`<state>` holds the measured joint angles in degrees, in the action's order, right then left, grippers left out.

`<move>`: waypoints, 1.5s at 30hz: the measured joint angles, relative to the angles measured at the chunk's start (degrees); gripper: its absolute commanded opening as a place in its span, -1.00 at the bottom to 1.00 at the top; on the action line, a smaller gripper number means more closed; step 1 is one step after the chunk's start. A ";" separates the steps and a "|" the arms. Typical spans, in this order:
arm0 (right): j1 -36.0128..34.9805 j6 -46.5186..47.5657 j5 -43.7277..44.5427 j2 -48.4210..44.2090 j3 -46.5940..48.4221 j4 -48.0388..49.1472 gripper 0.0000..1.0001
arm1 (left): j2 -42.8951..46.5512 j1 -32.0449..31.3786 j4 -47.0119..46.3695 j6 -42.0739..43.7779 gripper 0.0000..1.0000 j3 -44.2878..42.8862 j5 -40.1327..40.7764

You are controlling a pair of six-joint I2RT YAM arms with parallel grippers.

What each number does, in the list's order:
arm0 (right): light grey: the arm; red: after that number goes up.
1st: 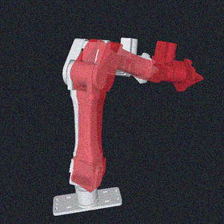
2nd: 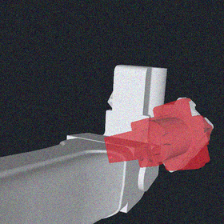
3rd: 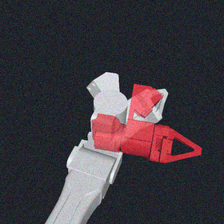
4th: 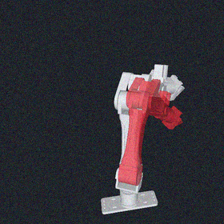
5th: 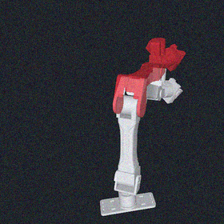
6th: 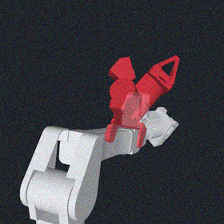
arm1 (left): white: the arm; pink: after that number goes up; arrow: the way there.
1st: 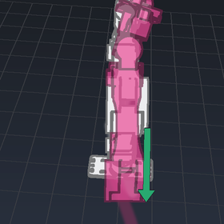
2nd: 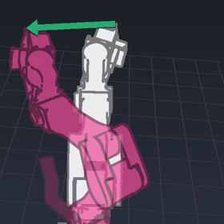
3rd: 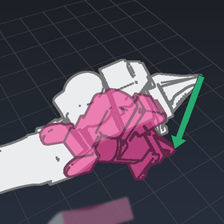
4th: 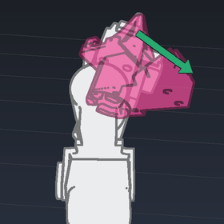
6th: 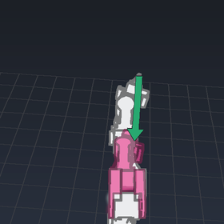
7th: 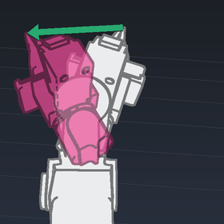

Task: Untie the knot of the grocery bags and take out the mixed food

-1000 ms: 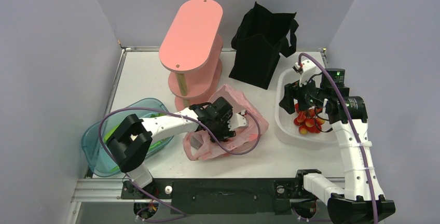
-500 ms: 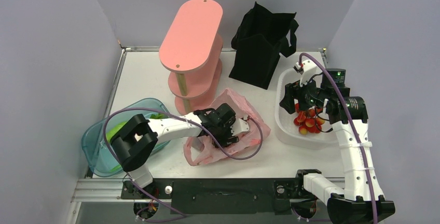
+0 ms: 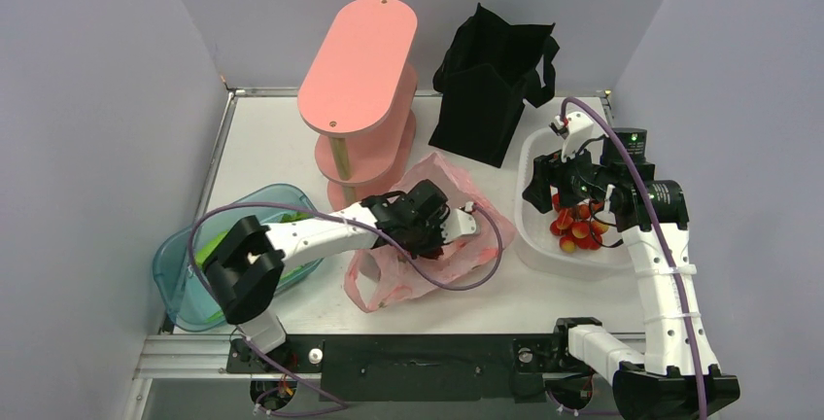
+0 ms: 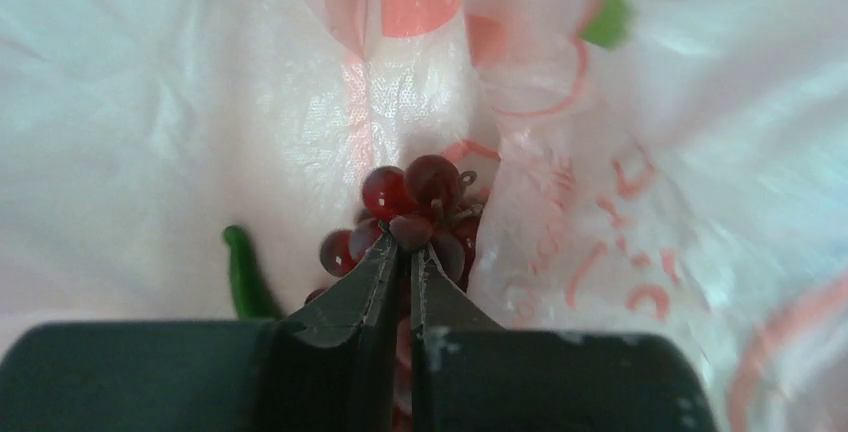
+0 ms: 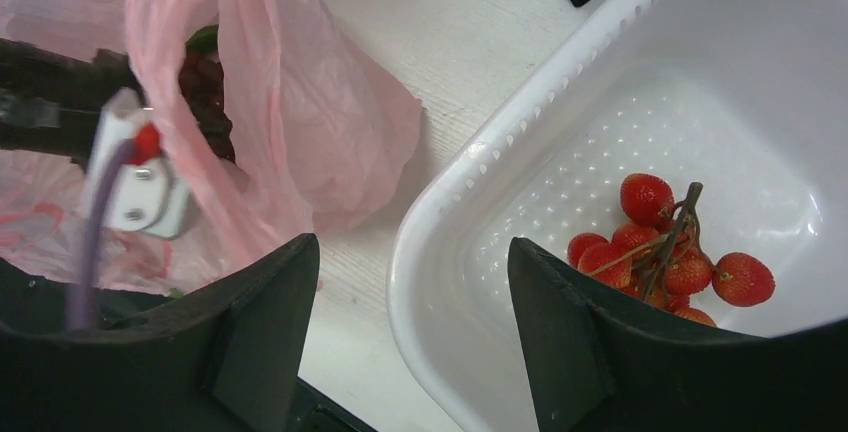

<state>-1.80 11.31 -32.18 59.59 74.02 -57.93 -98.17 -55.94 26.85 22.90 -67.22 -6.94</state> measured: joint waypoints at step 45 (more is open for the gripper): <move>-32.02 -3.45 -1.77 -11.98 -13.00 38.05 0.79 | 26.12 4.68 -13.38 -14.36 -1.00 -13.73 -15.45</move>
<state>-33.82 7.86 -33.95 47.62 61.01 -19.88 -72.05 -51.27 13.47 8.54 -80.95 -22.39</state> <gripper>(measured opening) 0.888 0.023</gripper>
